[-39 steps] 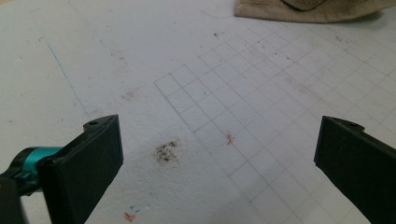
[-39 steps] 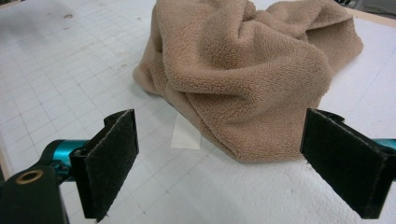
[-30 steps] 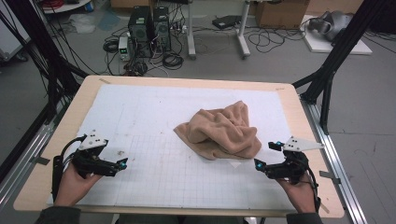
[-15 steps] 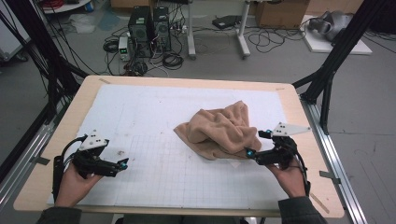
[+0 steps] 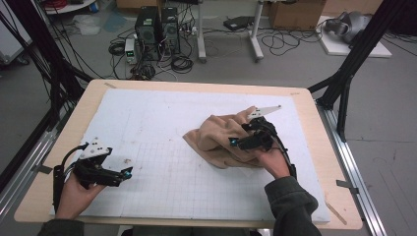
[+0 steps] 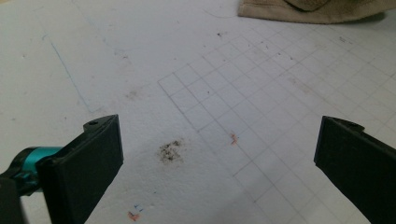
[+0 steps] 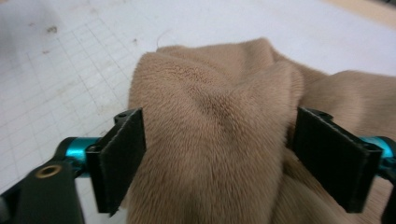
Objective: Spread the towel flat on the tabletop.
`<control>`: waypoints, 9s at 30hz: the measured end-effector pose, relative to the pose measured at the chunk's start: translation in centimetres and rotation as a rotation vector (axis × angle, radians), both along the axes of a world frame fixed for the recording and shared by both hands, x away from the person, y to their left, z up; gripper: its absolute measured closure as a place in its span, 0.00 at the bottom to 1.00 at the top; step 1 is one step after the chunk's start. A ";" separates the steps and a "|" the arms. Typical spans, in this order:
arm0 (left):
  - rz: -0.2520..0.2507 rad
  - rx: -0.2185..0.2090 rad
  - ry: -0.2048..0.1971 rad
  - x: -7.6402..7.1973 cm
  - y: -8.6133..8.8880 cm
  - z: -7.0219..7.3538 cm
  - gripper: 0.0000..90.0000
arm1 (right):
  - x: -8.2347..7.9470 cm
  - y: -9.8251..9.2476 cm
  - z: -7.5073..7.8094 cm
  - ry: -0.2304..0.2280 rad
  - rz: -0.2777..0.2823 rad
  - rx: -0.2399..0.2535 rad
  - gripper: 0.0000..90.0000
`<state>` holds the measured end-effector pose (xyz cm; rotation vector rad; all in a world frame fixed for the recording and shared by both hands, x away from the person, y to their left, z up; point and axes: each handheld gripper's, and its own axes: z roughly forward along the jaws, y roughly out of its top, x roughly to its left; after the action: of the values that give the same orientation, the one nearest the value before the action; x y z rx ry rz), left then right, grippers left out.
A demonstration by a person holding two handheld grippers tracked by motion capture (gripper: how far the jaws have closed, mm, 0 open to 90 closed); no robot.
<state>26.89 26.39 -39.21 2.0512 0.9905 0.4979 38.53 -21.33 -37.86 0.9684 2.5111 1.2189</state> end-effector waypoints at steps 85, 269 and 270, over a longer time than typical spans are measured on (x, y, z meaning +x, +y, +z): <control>-0.337 0.070 0.074 5.8 -13.9 -0.8 0.90 | -7.9 -0.6 -1.0 -0.005 0.229 -0.119 0.91; -0.142 -0.136 0.026 5.2 -5.5 2.2 0.92 | -4.2 0.1 2.7 -0.045 0.183 -0.066 0.94; -0.141 -0.130 0.029 5.5 -5.6 2.4 0.92 | -4.1 0.1 3.0 -0.049 0.181 -0.069 0.94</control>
<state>32.36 20.74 -36.78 1.9987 0.8651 0.3228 34.39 -21.25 -34.88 0.6998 2.6303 1.1793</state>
